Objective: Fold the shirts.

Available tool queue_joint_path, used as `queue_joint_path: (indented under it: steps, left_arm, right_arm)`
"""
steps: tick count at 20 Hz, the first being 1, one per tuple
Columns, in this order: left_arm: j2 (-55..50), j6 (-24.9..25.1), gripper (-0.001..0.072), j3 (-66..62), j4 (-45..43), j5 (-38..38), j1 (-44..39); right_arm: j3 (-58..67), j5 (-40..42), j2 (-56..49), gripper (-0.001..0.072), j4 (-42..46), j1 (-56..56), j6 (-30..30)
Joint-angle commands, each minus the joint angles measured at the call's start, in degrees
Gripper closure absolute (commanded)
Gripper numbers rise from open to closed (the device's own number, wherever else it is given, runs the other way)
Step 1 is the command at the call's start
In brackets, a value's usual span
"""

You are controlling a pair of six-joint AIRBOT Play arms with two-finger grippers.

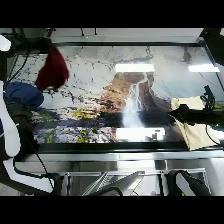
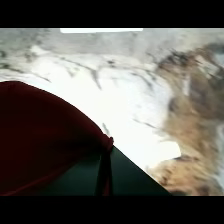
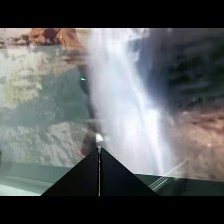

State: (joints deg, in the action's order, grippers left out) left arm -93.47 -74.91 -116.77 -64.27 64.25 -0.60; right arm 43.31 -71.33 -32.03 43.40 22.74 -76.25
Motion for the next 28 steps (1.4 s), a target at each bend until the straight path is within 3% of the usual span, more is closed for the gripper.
queue_joint_path:
  steps: [1, 4, 8, 12, 13, 14, 15, 18, 20, 22, 26, 28]
  left_arm:
    - [8.6, 0.8, 0.0695, 4.8, 3.6, 15.3, -8.0]
    - [13.4, -2.5, 0.0695, 17.4, 4.2, 18.2, -14.6]
    - [14.8, -2.6, 0.0695, 33.4, 4.0, 17.6, -22.6]
    - [14.8, -2.6, 0.069, 40.9, 3.8, 17.7, -26.5]
    - [14.8, -2.5, 0.0586, 41.1, 3.8, 19.8, -26.6]
    - [14.8, -2.6, 0.0167, 40.9, 3.8, 21.6, -26.4]
    - [14.8, -3.7, 0.0007, 39.9, 3.8, 23.9, -25.6]
    - [14.8, -4.1, 0.0007, 34.7, 3.8, 28.0, -20.2]
    - [14.8, -4.1, 0.0008, 33.2, 3.8, 27.3, -14.7]
    - [14.8, -4.2, 0.0007, 35.5, 3.8, 23.9, -8.5]
    - [13.2, -2.5, 0.0008, 44.0, 4.7, 10.5, 1.4]
    - [9.4, 0.6, 0.0007, 46.2, 7.1, 8.8, 4.0]
  right_arm:
    - [0.0, 1.0, -1.7, 0.0691, -0.1, 0.0, 0.0]
    - [0.0, 0.3, -3.8, 0.0692, -0.1, 0.0, 0.0]
    - [0.0, -2.3, -5.5, 0.0692, -0.1, 0.0, 0.0]
    - [0.0, -4.7, -6.9, 0.0682, -0.2, 0.0, 0.0]
    - [0.0, -5.1, -6.9, 0.0605, -0.2, 0.0, 0.1]
    - [0.0, -5.2, -6.9, 0.0374, -0.2, 0.0, 0.5]
    - [0.0, -5.1, -7.0, 0.021, -0.6, 0.0, 0.7]
    - [0.0, -5.2, -7.5, 0.022, -7.6, -0.5, 5.2]
    - [0.0, -5.0, -9.5, 0.022, -11.8, -4.3, 9.3]
    - [-0.1, -1.9, -12.5, 0.022, -11.5, -12.4, 9.5]
    - [-0.2, 18.9, -21.5, 0.0221, -11.6, -33.9, 9.5]
    - [-0.2, 27.5, -27.1, 0.022, -11.9, -41.7, 9.5]
